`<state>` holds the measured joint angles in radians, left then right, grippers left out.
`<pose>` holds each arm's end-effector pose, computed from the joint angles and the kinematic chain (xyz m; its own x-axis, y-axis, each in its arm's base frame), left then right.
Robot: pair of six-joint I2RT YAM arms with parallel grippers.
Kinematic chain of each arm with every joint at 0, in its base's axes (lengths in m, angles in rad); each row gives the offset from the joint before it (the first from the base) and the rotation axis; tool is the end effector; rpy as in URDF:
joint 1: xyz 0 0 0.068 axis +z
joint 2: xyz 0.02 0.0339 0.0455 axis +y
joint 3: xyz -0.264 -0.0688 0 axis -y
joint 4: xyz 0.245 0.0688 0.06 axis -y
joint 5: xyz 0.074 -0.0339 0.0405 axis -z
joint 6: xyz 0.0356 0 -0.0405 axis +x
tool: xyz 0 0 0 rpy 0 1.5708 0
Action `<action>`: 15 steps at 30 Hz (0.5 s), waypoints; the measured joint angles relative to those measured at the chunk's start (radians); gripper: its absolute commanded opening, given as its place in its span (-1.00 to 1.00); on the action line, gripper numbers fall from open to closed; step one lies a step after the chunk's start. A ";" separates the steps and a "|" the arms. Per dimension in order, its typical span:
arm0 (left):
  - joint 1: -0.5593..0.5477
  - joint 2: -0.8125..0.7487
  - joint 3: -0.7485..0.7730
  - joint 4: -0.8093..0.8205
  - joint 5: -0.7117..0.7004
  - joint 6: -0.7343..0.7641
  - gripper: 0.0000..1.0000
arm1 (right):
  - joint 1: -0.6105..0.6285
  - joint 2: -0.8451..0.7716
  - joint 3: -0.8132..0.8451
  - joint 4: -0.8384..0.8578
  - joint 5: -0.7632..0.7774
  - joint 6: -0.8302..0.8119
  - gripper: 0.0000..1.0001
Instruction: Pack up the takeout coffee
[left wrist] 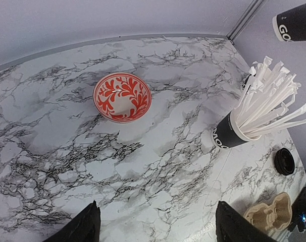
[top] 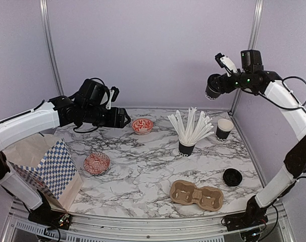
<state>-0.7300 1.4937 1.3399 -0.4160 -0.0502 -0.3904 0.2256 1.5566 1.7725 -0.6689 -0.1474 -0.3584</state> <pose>0.2569 -0.2275 0.3394 -0.6132 0.0387 -0.7890 0.4338 0.8512 -0.2954 0.3311 0.0814 0.4408 -0.2767 -0.4195 -0.8646 -0.4774 0.8408 -0.2552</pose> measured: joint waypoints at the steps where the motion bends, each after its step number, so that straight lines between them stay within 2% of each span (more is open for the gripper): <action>1: 0.000 0.000 0.000 0.000 0.000 0.004 0.58 | -0.021 -0.018 -0.051 0.005 0.012 0.007 0.40; 8: 0.000 0.035 0.000 0.000 0.019 0.023 0.58 | -0.138 -0.195 -0.394 0.011 0.040 0.038 0.39; 15: 0.000 0.063 0.000 -0.001 0.039 0.036 0.58 | -0.221 -0.329 -0.554 0.008 0.023 0.045 0.37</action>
<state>-0.7300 1.5570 1.3399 -0.4168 -0.0109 -0.3542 0.0044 1.2278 1.2182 -0.6605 -0.1249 -0.3134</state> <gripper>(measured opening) 0.792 0.702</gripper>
